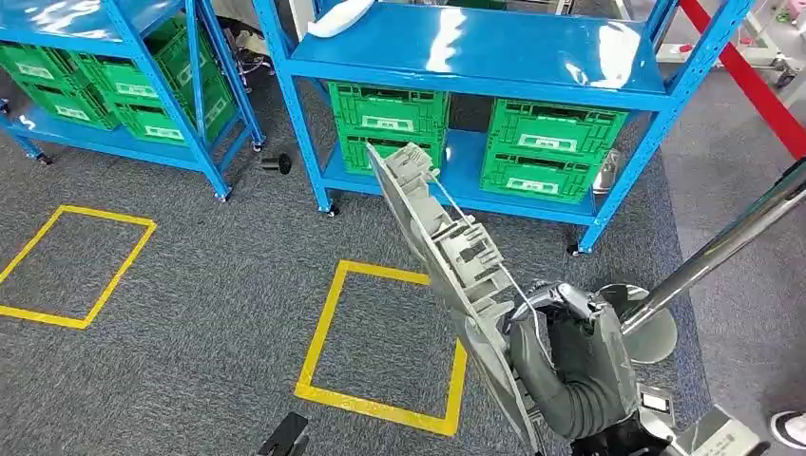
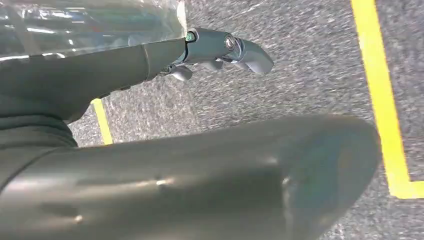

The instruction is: Take the parts from the cabinet and place them on the table.

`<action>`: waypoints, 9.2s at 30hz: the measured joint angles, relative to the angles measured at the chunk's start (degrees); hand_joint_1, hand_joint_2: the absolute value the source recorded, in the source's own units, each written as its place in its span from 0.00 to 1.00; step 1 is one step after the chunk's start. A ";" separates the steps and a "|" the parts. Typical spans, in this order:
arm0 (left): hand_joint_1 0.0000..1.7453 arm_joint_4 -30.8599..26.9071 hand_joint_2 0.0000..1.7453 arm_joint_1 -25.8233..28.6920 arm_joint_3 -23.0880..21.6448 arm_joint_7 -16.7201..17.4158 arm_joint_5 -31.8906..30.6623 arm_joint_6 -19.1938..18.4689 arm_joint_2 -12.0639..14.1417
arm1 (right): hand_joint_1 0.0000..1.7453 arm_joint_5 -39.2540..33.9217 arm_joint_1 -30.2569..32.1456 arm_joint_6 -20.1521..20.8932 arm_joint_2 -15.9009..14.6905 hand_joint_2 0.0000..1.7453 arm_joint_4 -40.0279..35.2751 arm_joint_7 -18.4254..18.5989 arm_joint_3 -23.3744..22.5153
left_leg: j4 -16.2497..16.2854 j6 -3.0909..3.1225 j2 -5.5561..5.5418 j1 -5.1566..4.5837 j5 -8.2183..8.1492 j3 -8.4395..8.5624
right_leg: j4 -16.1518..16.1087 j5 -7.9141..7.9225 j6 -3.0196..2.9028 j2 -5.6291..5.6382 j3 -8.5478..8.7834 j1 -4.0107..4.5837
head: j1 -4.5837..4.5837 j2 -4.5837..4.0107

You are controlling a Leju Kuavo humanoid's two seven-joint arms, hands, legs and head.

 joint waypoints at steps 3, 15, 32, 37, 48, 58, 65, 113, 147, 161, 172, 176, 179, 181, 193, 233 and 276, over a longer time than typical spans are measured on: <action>0.00 0.00 1.00 -0.15 0.00 -0.33 -0.02 0.29 0.04 | 1.00 0.02 0.03 0.00 0.02 1.00 -0.02 0.02 0.15 | -11.34 0.95 -0.13 -0.37 -2.79 7.72 | 0.94 0.90 0.89 -0.11 -1.29 0.20 | -0.20 0.00; 0.00 -0.02 1.00 0.13 -0.02 -1.75 -1.36 0.59 0.02 | 1.00 0.61 0.16 -0.07 0.00 1.00 0.00 0.00 0.35 | -11.41 2.40 0.25 -0.21 2.56 1.26 | 10.57 -3.58 3.01 0.24 -1.00 -0.55 | 0.94 0.00; 0.00 -0.20 1.00 -0.12 -0.04 -1.55 -1.44 -0.18 0.07 | 1.00 2.03 -0.11 -0.68 0.00 1.00 0.00 0.35 0.31 | -11.75 1.18 0.14 -0.25 4.62 0.36 | -1.28 -3.66 0.59 0.42 5.31 0.16 | 0.37 0.00; 0.00 -0.20 1.00 -0.14 -0.20 -1.70 -1.29 -0.22 0.24 | 1.00 2.69 -0.25 -0.87 0.02 1.00 0.02 0.24 0.28 | -11.63 1.76 0.06 -0.51 4.19 0.13 | -1.96 -3.53 0.96 0.12 5.38 -0.26 | 0.37 0.00; 0.00 -0.28 1.00 1.06 -0.13 -4.26 0.63 -0.04 0.00 | 1.00 3.19 -0.59 0.07 0.09 1.00 0.13 0.22 0.81 | -12.61 -1.32 -3.65 3.07 3.49 2.13 | 0.54 -1.56 5.70 1.83 2.70 -3.42 | 0.79 0.00; 0.00 -0.11 1.00 2.20 0.07 -5.18 1.20 -0.28 0.31 | 1.00 3.78 -1.95 1.73 1.62 1.00 1.57 0.76 2.19 | 3.76 -1.94 -0.94 1.83 -3.54 -6.58 | 2.46 -4.45 1.32 -0.67 2.39 -1.90 | -1.40 0.00; 0.00 0.22 1.00 2.30 0.07 -5.60 1.16 -0.22 0.31 | 1.00 4.22 -2.19 2.14 2.12 1.00 1.92 1.01 2.78 | -5.92 3.40 4.17 -2.07 3.39 -1.97 | 1.81 -5.84 1.03 -4.71 4.36 0.46 | -1.83 0.00; 0.00 0.76 1.00 2.20 0.20 -5.18 1.68 -0.31 0.02 | 1.00 6.10 -1.44 2.88 2.54 1.00 2.38 0.68 3.13 | -7.88 1.57 -7.48 -0.18 2.51 -2.20 | 2.63 -2.44 1.87 5.24 -0.33 -0.66 | -0.17 0.02; 0.00 0.94 1.00 2.59 -0.26 -5.05 0.37 -0.07 0.20 | 1.00 7.45 0.05 1.14 2.10 1.00 1.77 1.31 2.54 | -7.52 0.44 -5.43 -0.49 2.10 -2.44 | 0.70 -1.92 1.11 2.67 1.57 -0.99 | -0.02 0.00; 0.00 0.94 1.00 1.85 -1.31 -4.46 -0.44 -0.20 0.02 | 1.00 9.18 0.69 0.76 1.97 1.00 1.22 1.99 1.99 | -8.30 1.54 2.42 -0.68 2.86 -1.76 | 0.41 -4.62 3.06 -6.78 4.78 -0.29 | -1.29 0.02; 0.00 0.94 1.00 0.93 -1.33 -4.07 -0.44 -0.24 -0.37 | 1.00 9.31 1.06 0.57 1.22 1.00 0.76 2.05 1.64 | -8.13 2.61 -5.86 -0.83 2.63 -1.51 | 3.49 -2.06 1.41 6.14 -0.13 -0.76 | 0.24 0.00; 0.00 0.94 1.00 0.98 -1.36 -3.96 -0.26 -0.24 -0.39 | 1.00 9.20 0.65 0.59 1.14 1.00 0.61 2.10 1.60 | -8.35 1.07 -8.42 0.00 3.24 -2.41 | 1.66 -2.04 1.45 4.36 0.34 -0.24 | 0.48 0.02; 0.00 0.92 1.00 0.76 -1.42 -3.91 -0.26 -0.24 -0.42 | 1.00 9.14 0.44 0.57 1.16 1.00 0.48 2.12 1.55 | -3.67 0.28 -2.79 -0.44 0.15 -4.33 | 0.33 -1.83 0.75 1.83 1.96 -0.54 | -0.22 0.00; 0.00 0.92 1.00 0.31 -1.42 -3.80 -0.26 -0.24 -0.42 | 1.00 9.11 0.41 0.55 1.14 1.00 0.48 2.12 1.51 | 4.67 -0.21 -1.10 -0.18 -3.23 -8.16 | 0.39 -2.18 0.54 0.04 2.34 -0.36 | -0.22 0.02; 0.00 0.94 1.00 0.32 -1.42 -3.65 -0.28 -0.24 -0.33 | 1.00 8.83 -0.34 0.55 1.14 1.00 0.48 2.12 1.18 | -9.07 2.41 0.59 -0.55 3.07 -0.91 | 1.55 -4.76 3.15 -2.97 3.27 -0.44 | -0.42 0.02; 0.00 0.94 1.00 -0.40 -1.42 -3.19 -0.61 -0.59 -0.09 | 1.00 7.02 -1.48 0.44 0.81 1.00 1.05 1.44 0.74 | -9.14 3.35 -4.76 -0.79 2.97 -0.55 | 3.89 -0.73 2.15 2.57 -1.03 -0.28 | 0.50 0.02; 0.00 0.92 1.00 0.16 -1.46 -1.73 -1.22 -0.74 -0.09 | 1.00 6.49 -2.12 0.52 0.81 1.00 1.59 1.36 0.74 | 7.08 0.07 -0.85 -0.05 -4.24 -7.78 | -0.33 -1.27 0.75 -1.40 1.69 -0.54 | -0.52 0.02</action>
